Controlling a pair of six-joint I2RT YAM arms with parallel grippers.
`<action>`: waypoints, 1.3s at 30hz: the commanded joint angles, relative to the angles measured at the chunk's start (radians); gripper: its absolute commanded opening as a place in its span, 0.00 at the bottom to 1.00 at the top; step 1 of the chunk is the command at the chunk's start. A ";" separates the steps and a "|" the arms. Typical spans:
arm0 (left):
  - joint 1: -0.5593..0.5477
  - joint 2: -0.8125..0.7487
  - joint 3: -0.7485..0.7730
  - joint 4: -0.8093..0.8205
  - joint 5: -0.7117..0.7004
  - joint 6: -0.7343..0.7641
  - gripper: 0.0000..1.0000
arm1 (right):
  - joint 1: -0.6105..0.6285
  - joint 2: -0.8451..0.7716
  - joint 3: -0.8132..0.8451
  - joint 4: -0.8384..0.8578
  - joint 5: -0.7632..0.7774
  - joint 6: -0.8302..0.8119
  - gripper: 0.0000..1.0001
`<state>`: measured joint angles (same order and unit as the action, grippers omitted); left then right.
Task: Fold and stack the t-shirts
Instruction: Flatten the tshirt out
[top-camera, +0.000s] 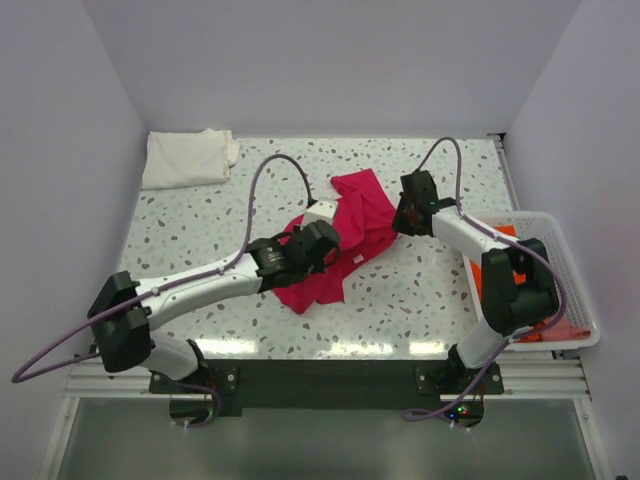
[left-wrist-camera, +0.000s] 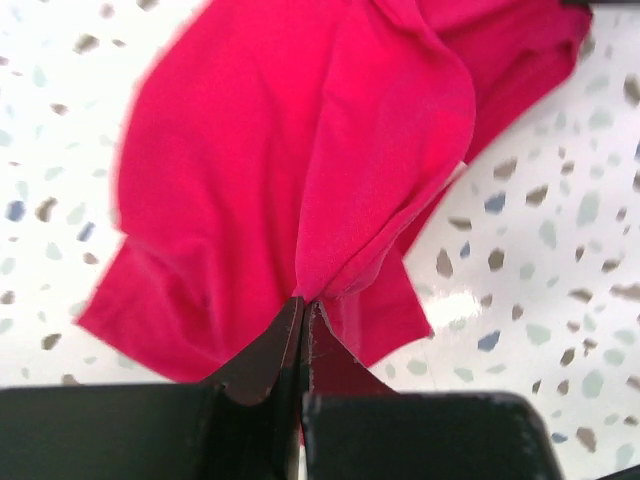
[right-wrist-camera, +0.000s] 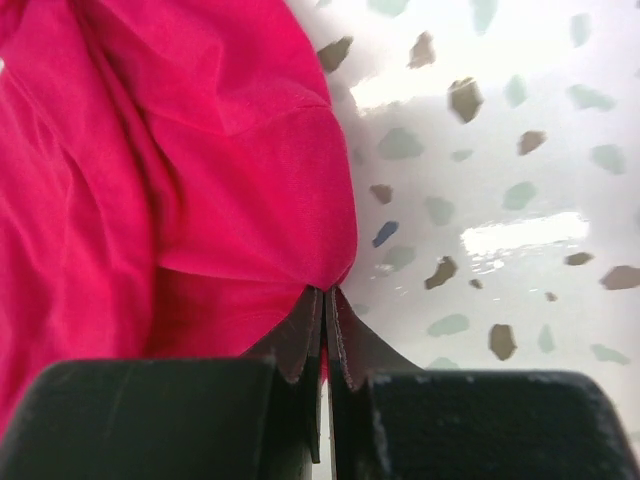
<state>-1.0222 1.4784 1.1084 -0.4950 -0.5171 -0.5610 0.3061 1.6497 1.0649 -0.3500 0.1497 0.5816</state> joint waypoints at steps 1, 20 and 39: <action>0.082 -0.113 0.034 -0.008 -0.020 -0.005 0.00 | -0.051 -0.042 0.105 -0.040 0.070 -0.031 0.00; 0.930 0.175 0.200 0.239 0.297 0.012 0.00 | -0.163 0.389 0.833 -0.349 0.169 -0.138 0.01; 0.599 0.066 -0.013 0.334 0.318 -0.071 0.61 | -0.042 -0.008 0.204 -0.101 0.070 -0.040 0.59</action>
<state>-0.3477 1.5978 1.2057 -0.2481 -0.1886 -0.5682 0.2100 1.7210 1.3575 -0.5732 0.2432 0.4919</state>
